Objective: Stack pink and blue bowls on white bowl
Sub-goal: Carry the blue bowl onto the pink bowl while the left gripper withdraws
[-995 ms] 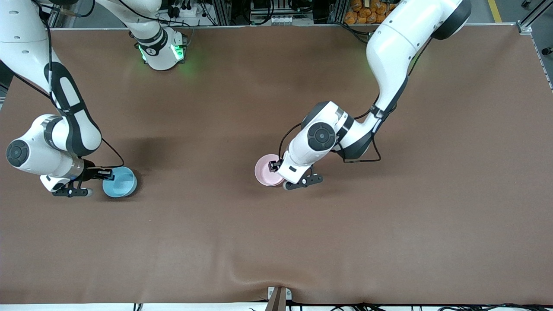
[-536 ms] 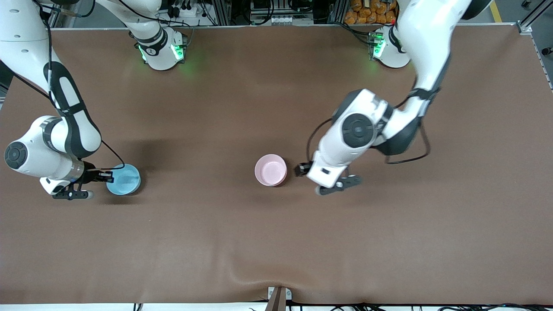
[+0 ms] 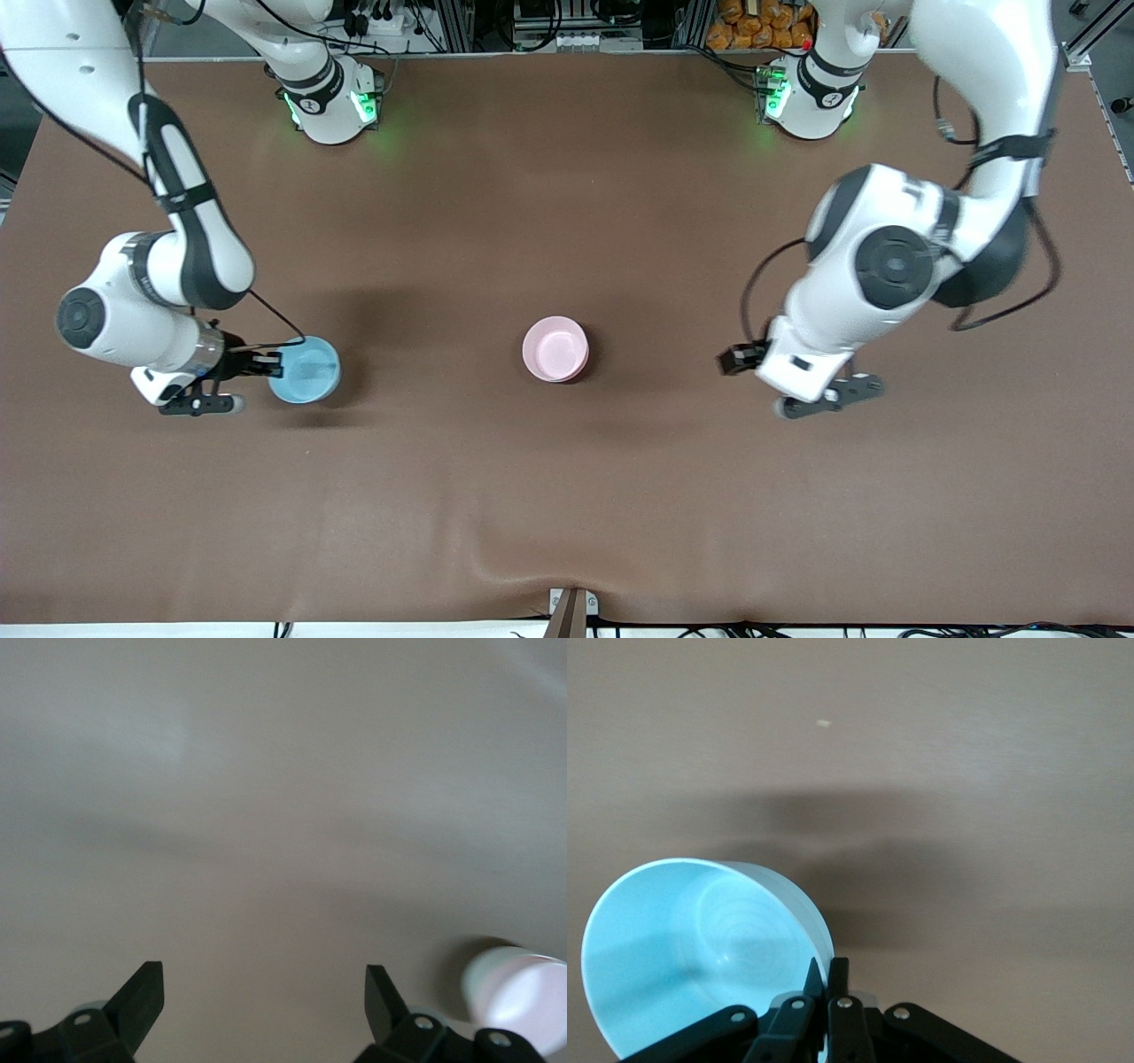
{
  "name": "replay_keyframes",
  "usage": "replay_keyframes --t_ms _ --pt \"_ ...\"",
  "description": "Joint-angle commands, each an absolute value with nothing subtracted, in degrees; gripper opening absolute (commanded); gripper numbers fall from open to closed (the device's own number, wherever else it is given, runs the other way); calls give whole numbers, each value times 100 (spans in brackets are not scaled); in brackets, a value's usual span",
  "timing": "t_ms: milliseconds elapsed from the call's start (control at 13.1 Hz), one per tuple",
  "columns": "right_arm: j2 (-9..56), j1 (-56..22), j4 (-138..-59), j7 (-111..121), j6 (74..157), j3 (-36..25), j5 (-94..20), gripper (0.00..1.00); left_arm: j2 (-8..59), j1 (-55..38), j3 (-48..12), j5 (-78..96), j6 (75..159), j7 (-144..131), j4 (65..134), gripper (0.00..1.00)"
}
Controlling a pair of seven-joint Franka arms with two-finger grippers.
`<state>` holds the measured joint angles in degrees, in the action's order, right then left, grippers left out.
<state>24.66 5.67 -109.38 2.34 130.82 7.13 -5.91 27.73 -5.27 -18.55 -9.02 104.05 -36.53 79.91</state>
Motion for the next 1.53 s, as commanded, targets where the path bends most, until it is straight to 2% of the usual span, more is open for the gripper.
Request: replay_keyframes --t_ms 0,383,765,842,1071,1148,1454 --pt "2163 194 -11021 -289 12990 721 -685 0 2462 -221 -1898 -1274 10056 -2869 8139 100" --pt "1987 -87 -11039 -404 12762 1028 -1933 0 2286 465 -1951 -1196 9984 -2120 8121 100" --pt "2057 -1289 -10995 -2324 13358 1020 -1916 0 1988 826 -1908 -925 9958 -1487 8147 100" --pt "2144 -1588 -10856 -2860 13446 1011 -1864 0 1760 791 -1759 -801 9827 -1294 8174 100" --pt "2582 -2161 -10329 -4022 13447 976 -1487 0 1014 213 -742 -283 8906 -820 8261 100" --pt "2697 -2240 -10205 -4321 13447 976 -1250 0 750 98 -512 -238 8825 -504 8418 100" --pt "2970 -2549 -10099 -5017 13779 976 -914 0 81 88 -264 -141 8667 -123 8867 100"
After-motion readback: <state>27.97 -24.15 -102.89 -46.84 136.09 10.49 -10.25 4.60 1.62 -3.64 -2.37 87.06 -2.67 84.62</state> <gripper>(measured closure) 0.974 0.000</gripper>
